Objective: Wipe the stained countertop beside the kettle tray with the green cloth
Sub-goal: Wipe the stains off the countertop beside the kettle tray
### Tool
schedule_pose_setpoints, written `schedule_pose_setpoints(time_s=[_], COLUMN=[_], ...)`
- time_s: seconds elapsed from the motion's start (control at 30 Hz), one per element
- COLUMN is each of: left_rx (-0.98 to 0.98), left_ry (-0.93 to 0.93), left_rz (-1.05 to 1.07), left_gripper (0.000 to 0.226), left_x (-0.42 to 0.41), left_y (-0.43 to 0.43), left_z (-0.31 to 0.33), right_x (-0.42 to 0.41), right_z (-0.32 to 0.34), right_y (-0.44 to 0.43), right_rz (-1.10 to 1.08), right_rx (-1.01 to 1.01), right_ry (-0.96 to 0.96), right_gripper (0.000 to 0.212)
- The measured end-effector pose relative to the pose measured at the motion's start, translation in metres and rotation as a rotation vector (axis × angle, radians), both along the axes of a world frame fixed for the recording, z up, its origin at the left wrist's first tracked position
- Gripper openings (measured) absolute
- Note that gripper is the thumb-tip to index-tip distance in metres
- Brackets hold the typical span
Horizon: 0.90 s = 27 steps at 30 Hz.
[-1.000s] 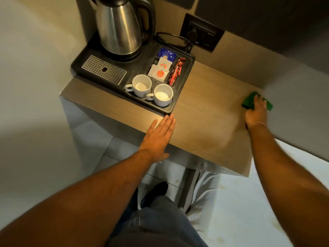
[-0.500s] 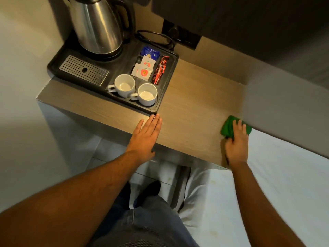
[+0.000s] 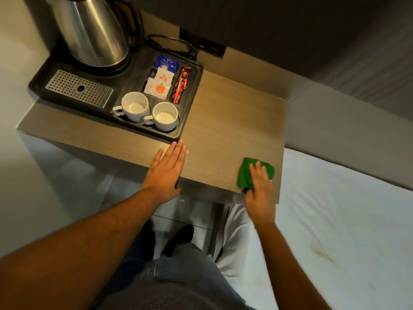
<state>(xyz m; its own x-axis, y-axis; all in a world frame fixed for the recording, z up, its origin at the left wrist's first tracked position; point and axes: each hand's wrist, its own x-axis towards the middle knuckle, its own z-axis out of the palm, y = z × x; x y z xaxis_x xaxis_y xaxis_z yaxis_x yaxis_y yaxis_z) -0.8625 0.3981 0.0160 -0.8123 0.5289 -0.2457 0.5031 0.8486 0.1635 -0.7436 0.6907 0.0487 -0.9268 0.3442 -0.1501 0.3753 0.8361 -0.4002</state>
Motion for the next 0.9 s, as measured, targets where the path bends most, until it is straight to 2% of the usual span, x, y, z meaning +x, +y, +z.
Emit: schedule_pose_setpoints(time_s=[0.1, 0.2, 0.27, 0.33, 0.4, 0.47, 0.6, 0.67, 0.77, 0.9], left_rx=[0.001, 0.011, 0.021, 0.026, 0.031, 0.029, 0.039, 0.039, 0.080, 0.148], left_ry=[-0.010, -0.018, -0.008, 0.000, -0.004, -0.030, -0.074, -0.089, -0.086, 0.105], left_rz=[0.002, 0.005, 0.008, 0.004, -0.001, -0.003, -0.005, -0.008, -0.044, -0.099], left_gripper=[0.149, 0.151, 0.150, 0.149, 0.148, 0.145, 0.133, 0.128, 0.122, 0.117], left_x=[0.000, -0.001, -0.001, -0.001, -0.001, -0.001, -0.001, 0.002, 0.003, -0.008], left_y=[0.001, 0.001, 0.001, 0.000, 0.000, -0.001, 0.000, -0.001, -0.007, -0.019], left_z=[0.000, -0.001, -0.004, -0.005, -0.004, 0.001, 0.011, 0.017, 0.028, 0.056], right_x=[-0.068, -0.160, -0.214, -0.246, -0.243, -0.202, -0.084, -0.053, -0.062, -0.107], right_z=[0.013, 0.019, 0.020, 0.020, 0.017, 0.012, 0.001, 0.002, 0.026, 0.073], right_y=[0.040, 0.069, 0.075, 0.055, 0.014, -0.032, -0.099, -0.109, -0.105, -0.103], right_rz=[-0.169, -0.227, -0.230, -0.137, 0.022, 0.153, 0.242, 0.284, 0.220, 0.066], right_rx=[0.057, 0.078, 0.070, 0.051, 0.007, -0.031, -0.089, -0.119, -0.192, -0.240], right_ry=[0.010, 0.000, -0.046, -0.051, -0.011, 0.037, 0.053, 0.011, -0.022, 0.122], right_gripper=[0.077, 0.073, 0.076, 0.078, 0.077, 0.076, 0.084, 0.085, 0.072, 0.057])
